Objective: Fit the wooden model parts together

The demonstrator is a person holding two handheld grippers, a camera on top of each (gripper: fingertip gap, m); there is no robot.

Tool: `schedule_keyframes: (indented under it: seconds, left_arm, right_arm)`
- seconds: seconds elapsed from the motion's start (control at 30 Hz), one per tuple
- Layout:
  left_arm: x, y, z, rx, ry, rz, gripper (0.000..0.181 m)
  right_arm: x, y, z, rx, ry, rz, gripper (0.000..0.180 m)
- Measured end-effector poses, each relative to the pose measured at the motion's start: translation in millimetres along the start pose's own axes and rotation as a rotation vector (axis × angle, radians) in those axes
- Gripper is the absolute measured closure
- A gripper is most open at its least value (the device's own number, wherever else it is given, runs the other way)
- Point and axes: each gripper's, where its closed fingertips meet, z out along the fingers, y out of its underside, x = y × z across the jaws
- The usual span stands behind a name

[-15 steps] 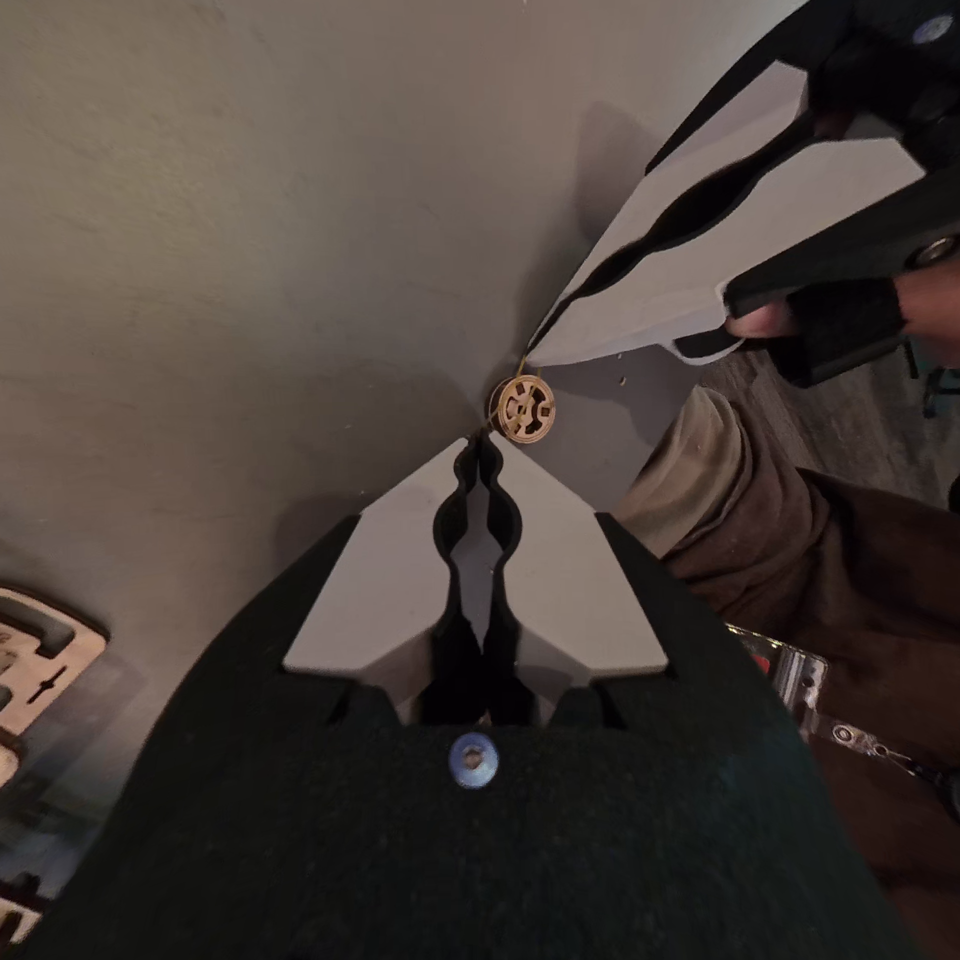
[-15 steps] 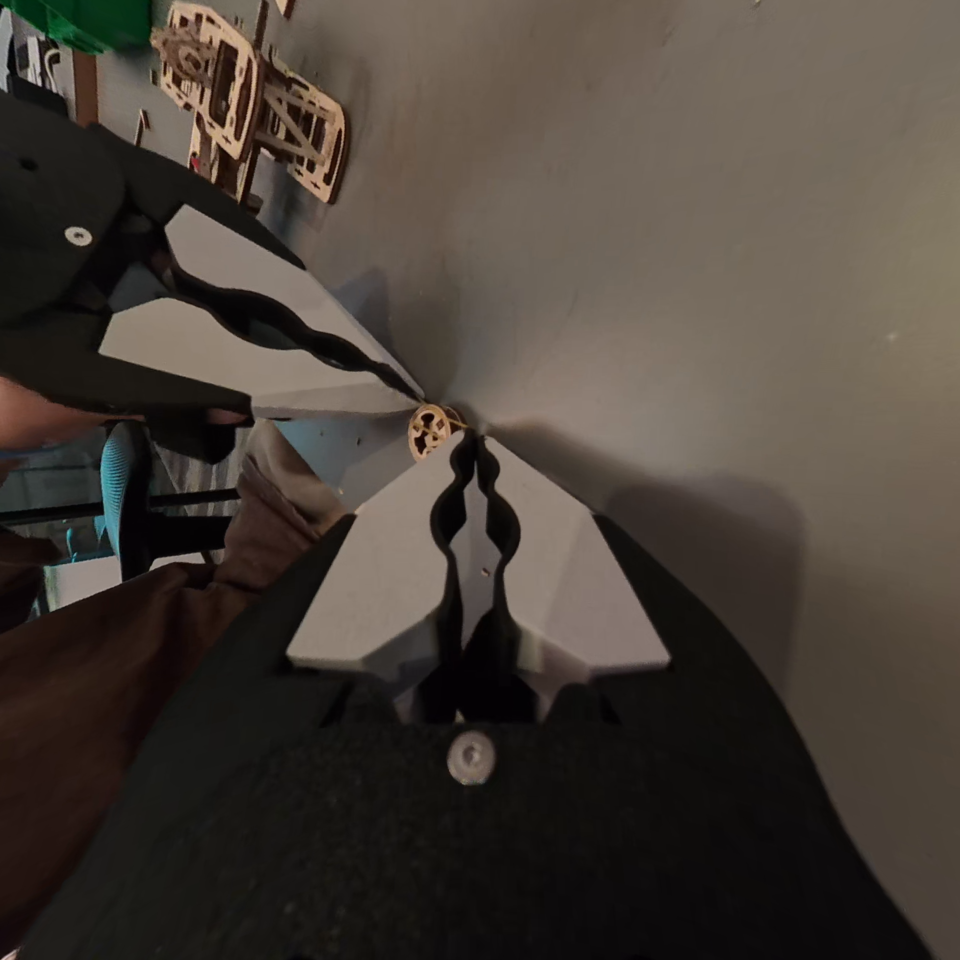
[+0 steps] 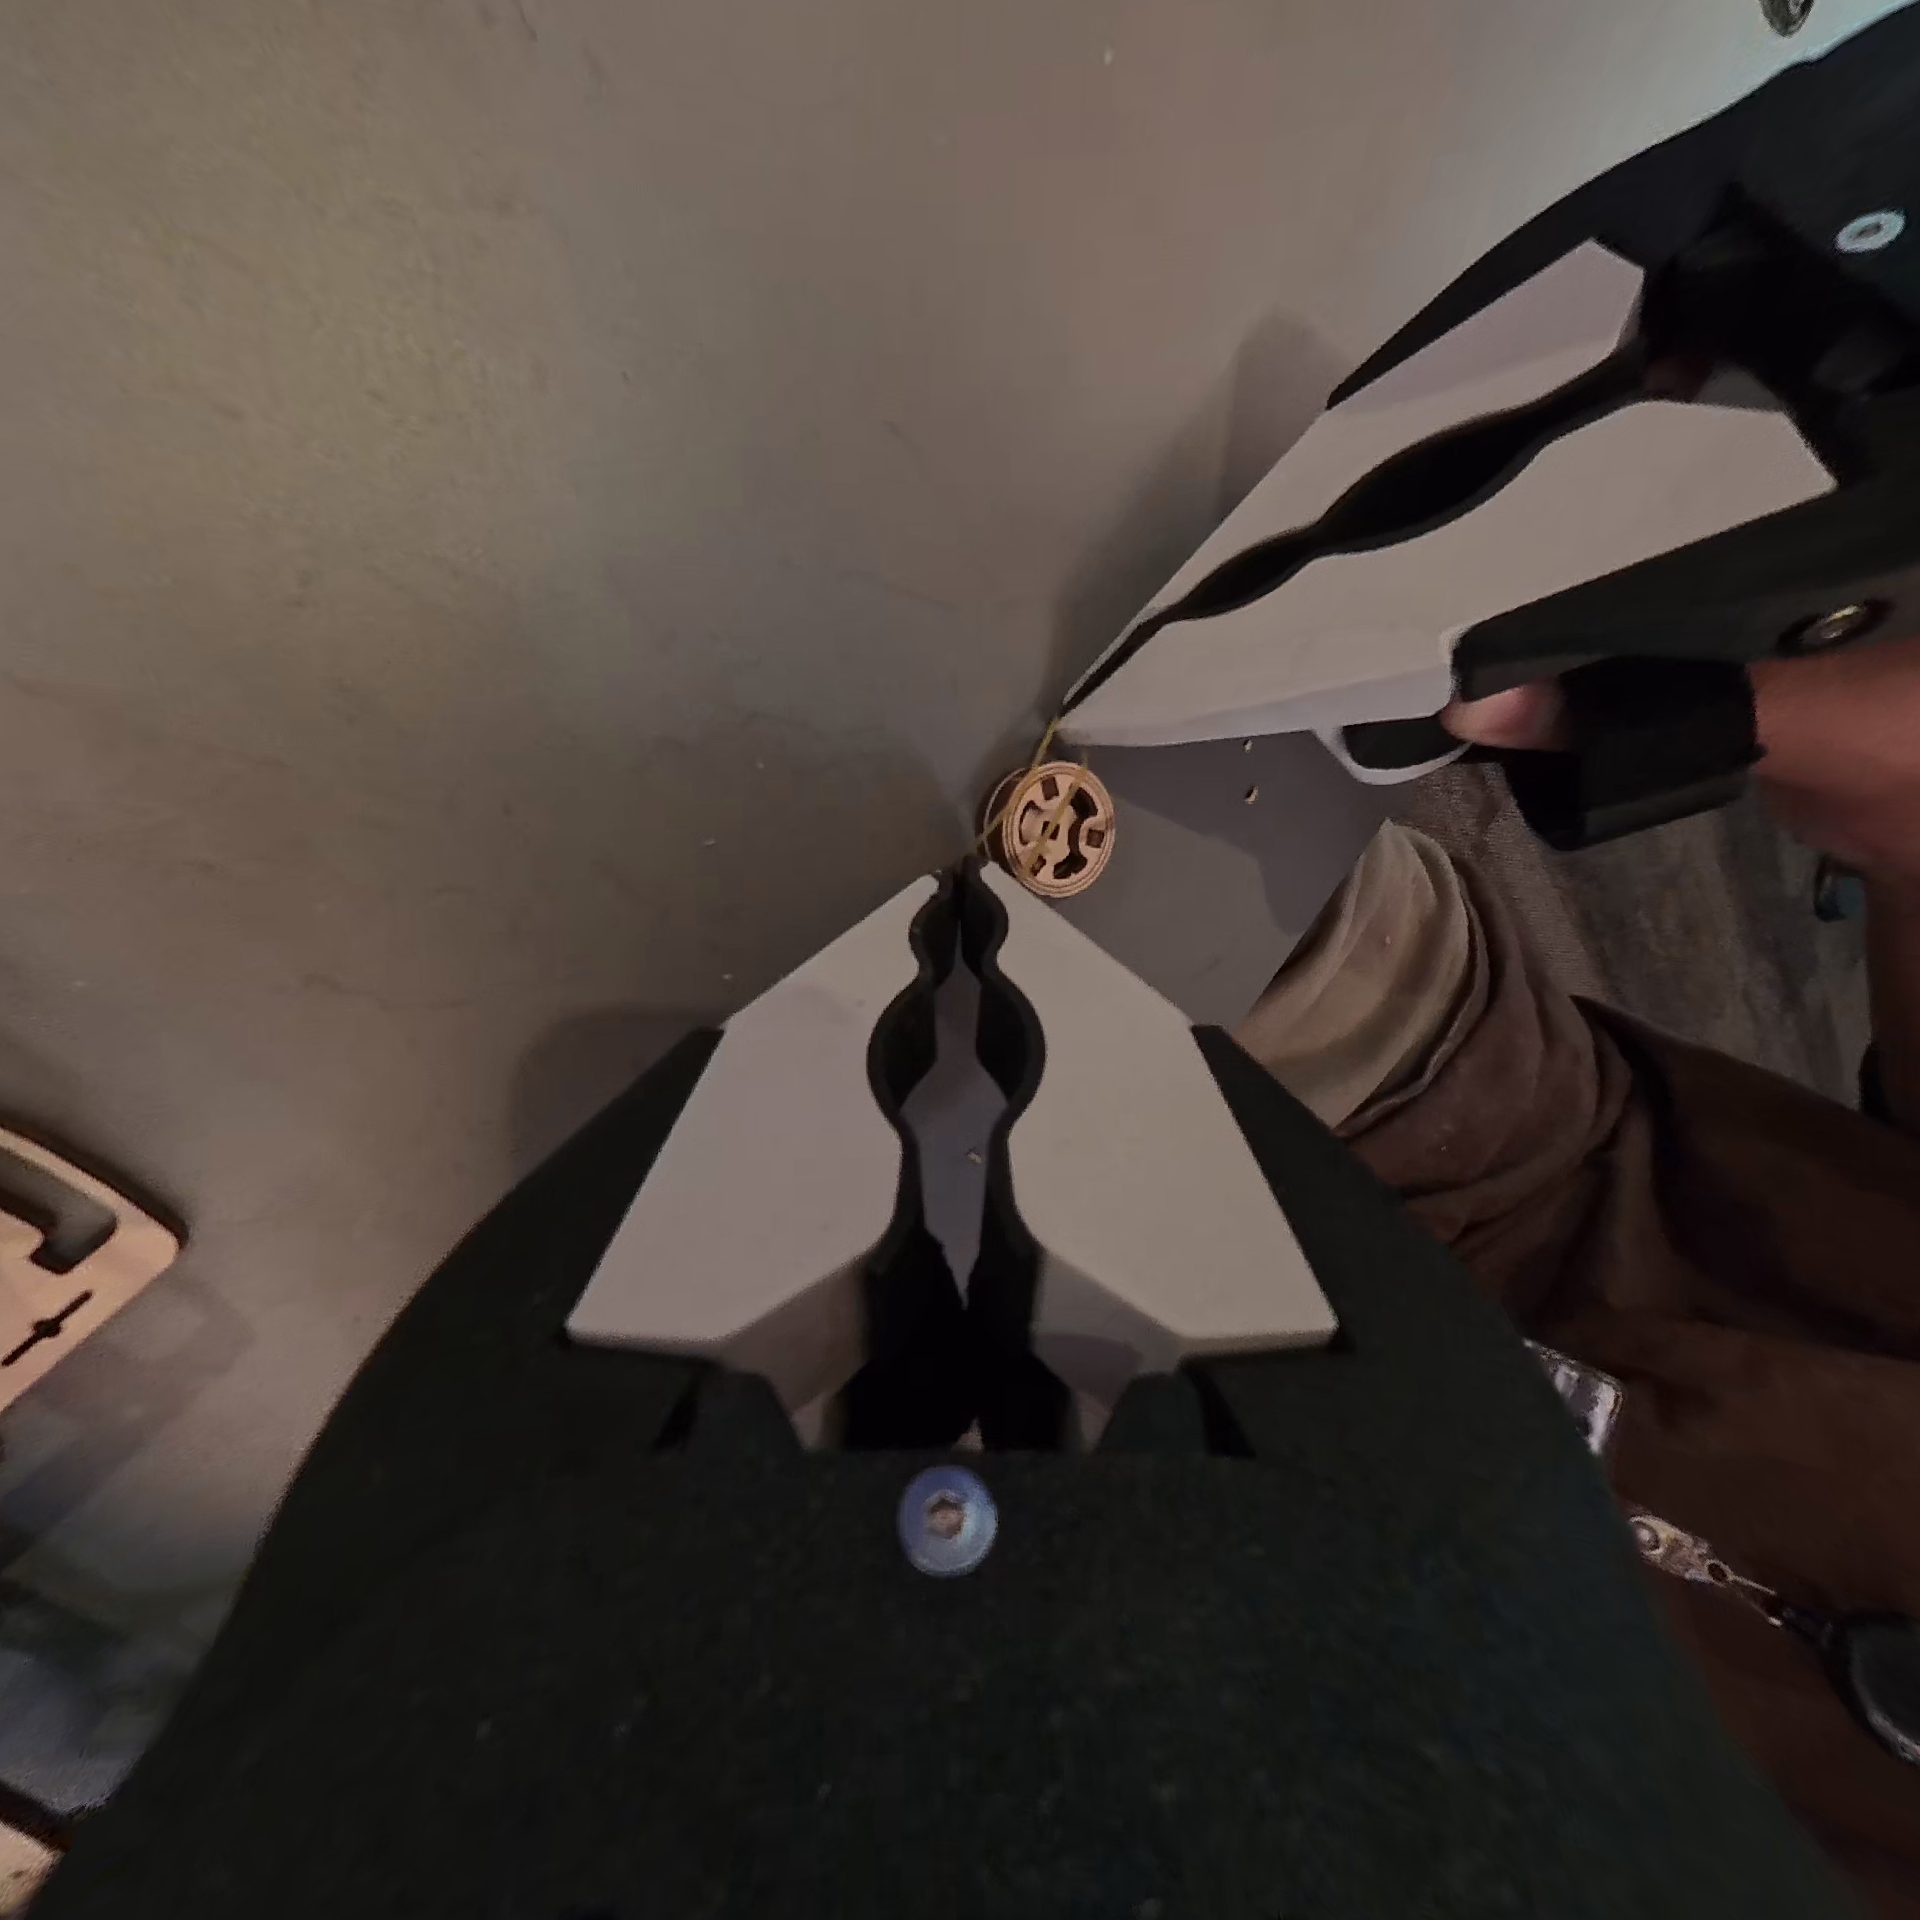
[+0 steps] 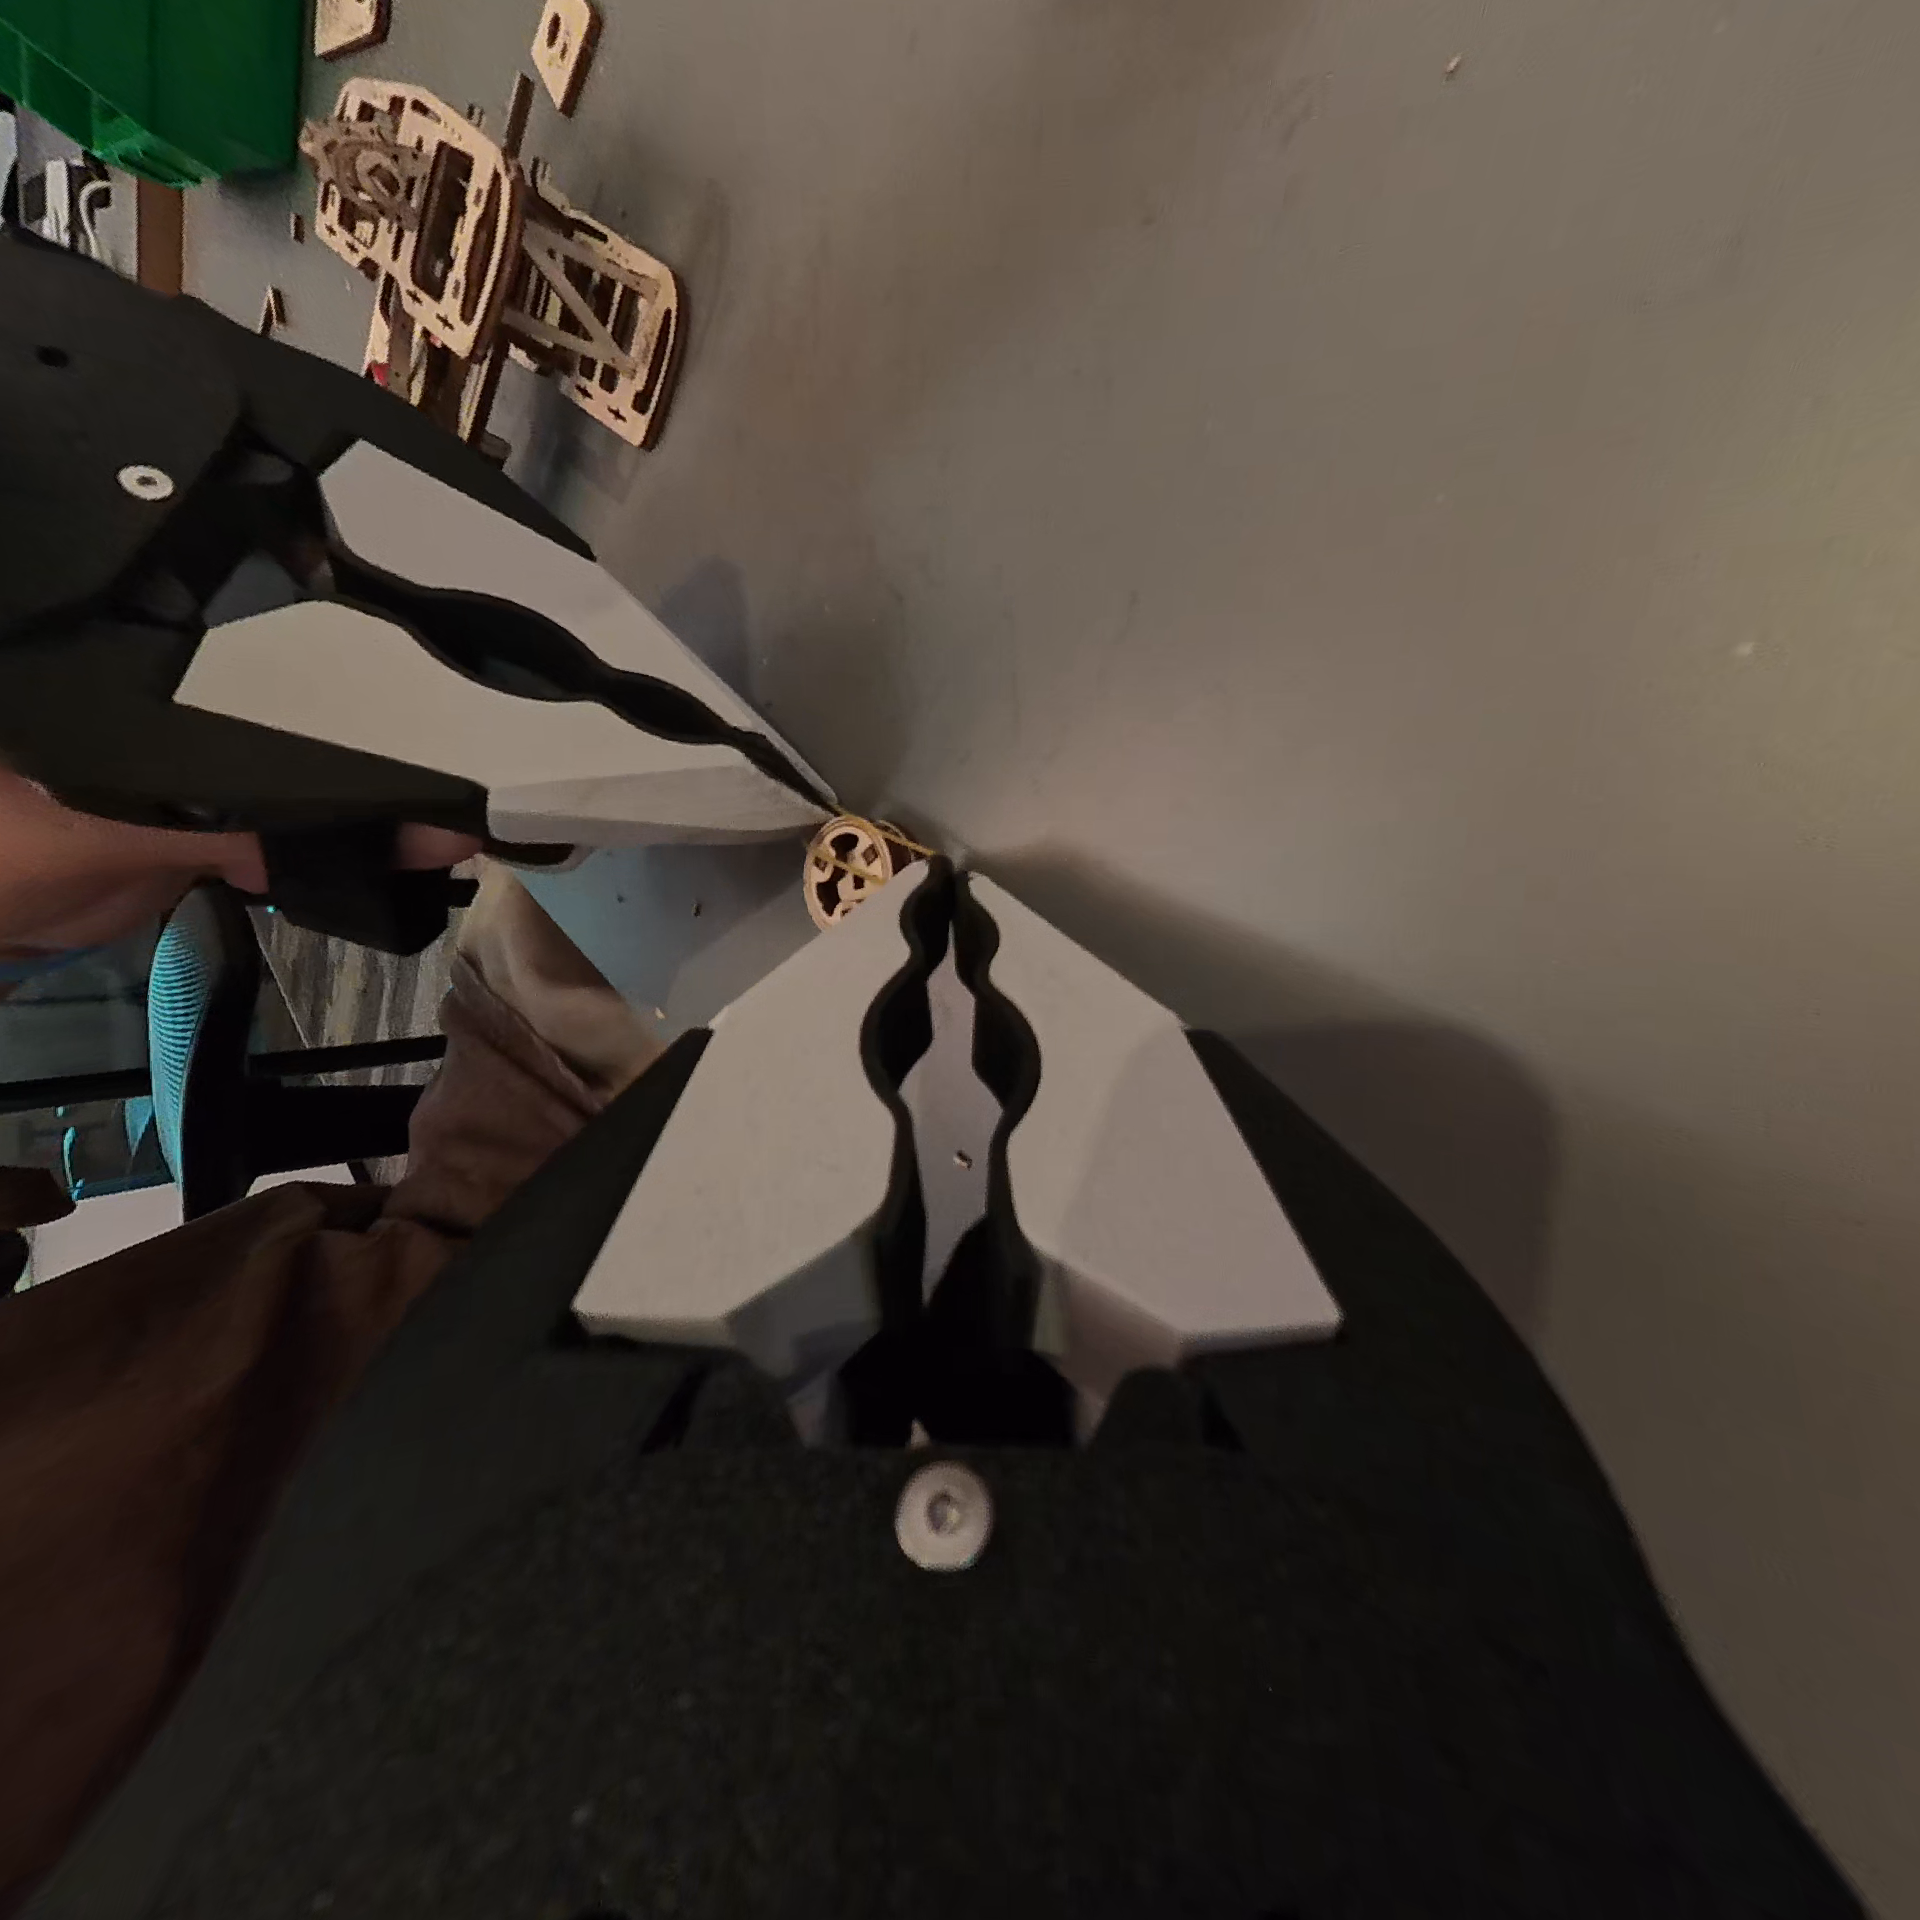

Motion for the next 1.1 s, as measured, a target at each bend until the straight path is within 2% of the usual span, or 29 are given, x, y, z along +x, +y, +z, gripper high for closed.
schedule_keyframes:
  seconds: [0.03,0.2,0.5,0.83,1.1]
  left_arm:
    - [0.0,-0.2,0.0,0.001,0.007,-0.015,0.181]
    - [3.2,1.3,0.2,-0.007,0.135,-0.169,0.181]
    - [1.8,0.4,-0.1,-0.050,0.125,-0.202,0.181]
    - [10.0,8.0,2.0,-0.028,0.073,-0.130,0.181]
    - [27.5,34.3,1.2,-0.014,0.128,-0.119,0.181]
  right_arm:
    - [0.1,-0.3,0.1,0.004,0.003,0.000,0.180]
    - [0.3,-1.0,0.3,0.019,0.011,-0.001,0.180]
    - [1.0,-0.8,-0.8,0.041,-0.008,0.002,0.180]
    - [-6.1,10.6,-0.6,0.087,0.045,-0.111,0.180]
    - [-20.2,41.3,-5.0,0.074,0.056,-0.104,0.180]
